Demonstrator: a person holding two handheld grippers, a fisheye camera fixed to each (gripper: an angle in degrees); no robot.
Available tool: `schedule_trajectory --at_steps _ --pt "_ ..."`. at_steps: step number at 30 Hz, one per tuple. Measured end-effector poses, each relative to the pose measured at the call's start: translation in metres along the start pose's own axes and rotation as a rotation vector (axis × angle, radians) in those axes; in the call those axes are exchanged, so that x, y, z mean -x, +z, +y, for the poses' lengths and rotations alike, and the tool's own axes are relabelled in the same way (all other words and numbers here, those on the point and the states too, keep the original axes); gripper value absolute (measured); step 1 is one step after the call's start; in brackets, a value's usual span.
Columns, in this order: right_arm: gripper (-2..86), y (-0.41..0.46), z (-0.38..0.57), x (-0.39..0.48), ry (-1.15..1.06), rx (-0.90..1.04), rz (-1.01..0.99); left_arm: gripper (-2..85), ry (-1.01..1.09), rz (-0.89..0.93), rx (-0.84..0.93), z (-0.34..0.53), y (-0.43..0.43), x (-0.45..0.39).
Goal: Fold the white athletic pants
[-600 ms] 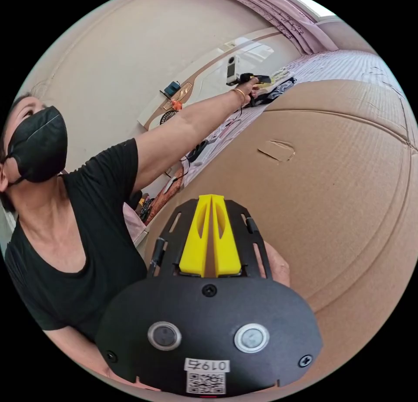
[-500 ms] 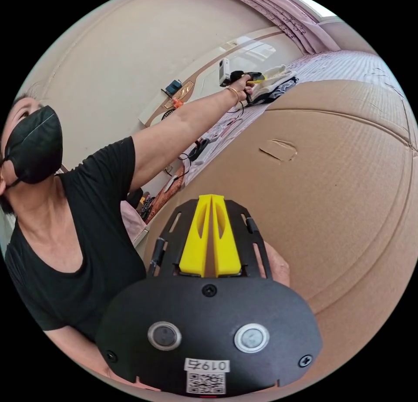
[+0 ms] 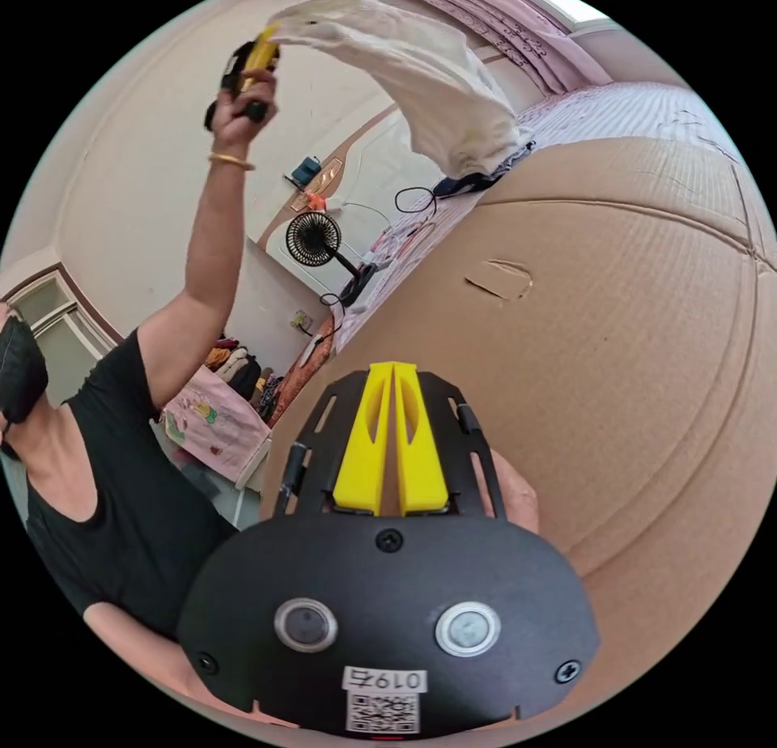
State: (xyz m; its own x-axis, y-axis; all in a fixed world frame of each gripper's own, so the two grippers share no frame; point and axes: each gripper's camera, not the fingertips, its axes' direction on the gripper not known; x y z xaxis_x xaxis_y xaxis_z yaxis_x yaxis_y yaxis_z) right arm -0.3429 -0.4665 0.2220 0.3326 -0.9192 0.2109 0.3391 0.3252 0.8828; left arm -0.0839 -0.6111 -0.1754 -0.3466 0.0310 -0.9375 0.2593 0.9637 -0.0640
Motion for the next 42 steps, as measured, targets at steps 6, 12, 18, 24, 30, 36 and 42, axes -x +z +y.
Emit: schedule_trajectory --at_steps 6,12,18,24,30,36,42 --pt "-0.7 -0.059 0.054 0.085 -0.129 -0.370 -0.031 0.5 0.122 0.240 -0.234 -0.033 -0.110 -0.181" --pt "-0.8 -0.126 0.128 0.217 -0.184 -0.684 0.520 0.7 0.030 0.254 -0.284 -0.013 -0.160 -0.256" --pt "-0.8 -0.196 0.209 0.278 -0.152 -0.993 0.589 0.7 -0.164 0.366 -0.218 0.078 -0.145 -0.244" --pt "-0.8 -0.220 0.278 0.336 -0.184 -1.074 0.787 0.8 -0.341 0.368 -0.031 0.189 -0.087 -0.229" --pt "-0.8 -0.155 0.307 0.374 -0.311 -0.676 0.880 1.4 -0.404 -0.054 -0.069 0.314 -0.102 -0.173" --pt "-0.8 -0.041 0.289 0.355 -0.300 -0.197 0.630 1.3 -0.312 -0.612 0.144 0.398 -0.123 -0.143" --pt "-0.9 0.028 0.289 0.390 -0.470 -0.075 0.633 1.8 -0.109 -0.688 0.193 0.435 -0.139 -0.188"
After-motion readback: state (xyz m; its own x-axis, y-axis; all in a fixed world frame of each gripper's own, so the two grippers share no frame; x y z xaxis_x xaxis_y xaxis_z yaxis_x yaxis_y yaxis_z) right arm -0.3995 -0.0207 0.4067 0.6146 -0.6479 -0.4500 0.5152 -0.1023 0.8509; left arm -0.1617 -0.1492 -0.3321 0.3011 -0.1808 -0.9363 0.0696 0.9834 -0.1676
